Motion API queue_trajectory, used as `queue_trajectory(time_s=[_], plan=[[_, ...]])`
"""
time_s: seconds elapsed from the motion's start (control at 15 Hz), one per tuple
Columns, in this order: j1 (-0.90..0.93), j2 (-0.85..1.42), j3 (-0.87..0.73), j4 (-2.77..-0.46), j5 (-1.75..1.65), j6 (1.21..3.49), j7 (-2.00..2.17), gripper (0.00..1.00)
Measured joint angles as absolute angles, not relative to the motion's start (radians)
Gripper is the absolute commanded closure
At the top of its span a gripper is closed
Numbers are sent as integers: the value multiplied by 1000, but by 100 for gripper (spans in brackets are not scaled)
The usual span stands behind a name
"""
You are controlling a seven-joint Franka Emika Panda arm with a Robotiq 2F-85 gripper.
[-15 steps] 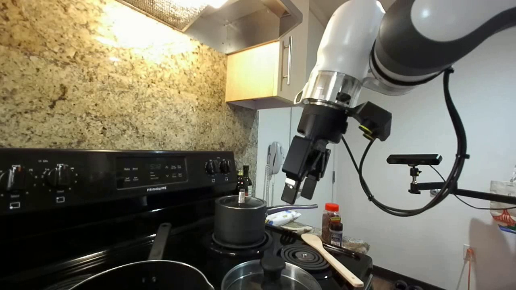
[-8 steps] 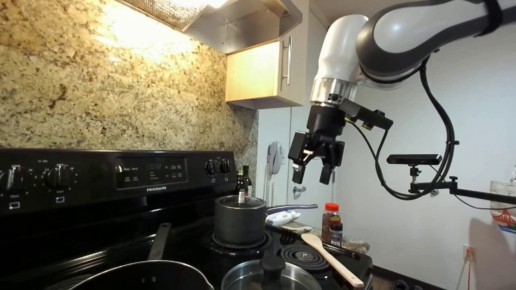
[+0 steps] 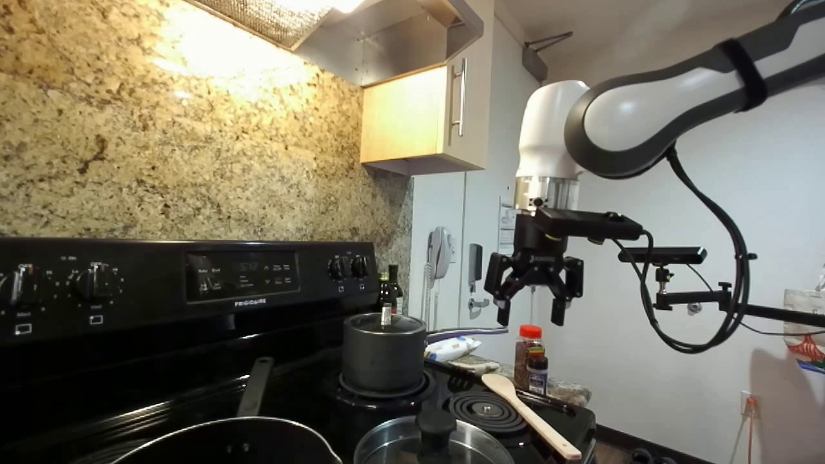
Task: Place the wooden spoon in the pot
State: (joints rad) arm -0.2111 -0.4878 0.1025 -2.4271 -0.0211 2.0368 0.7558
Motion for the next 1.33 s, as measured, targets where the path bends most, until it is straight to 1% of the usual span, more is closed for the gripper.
queue_trajectory(time_s=[0.27,1.0,1.33], plan=[[-220,-485,86,-2509,-27,2085,831,0],[-236,-463,70,-2755,-31,2424,981,0],[-264,-408,84,-2782,-64,2542,1055,0]])
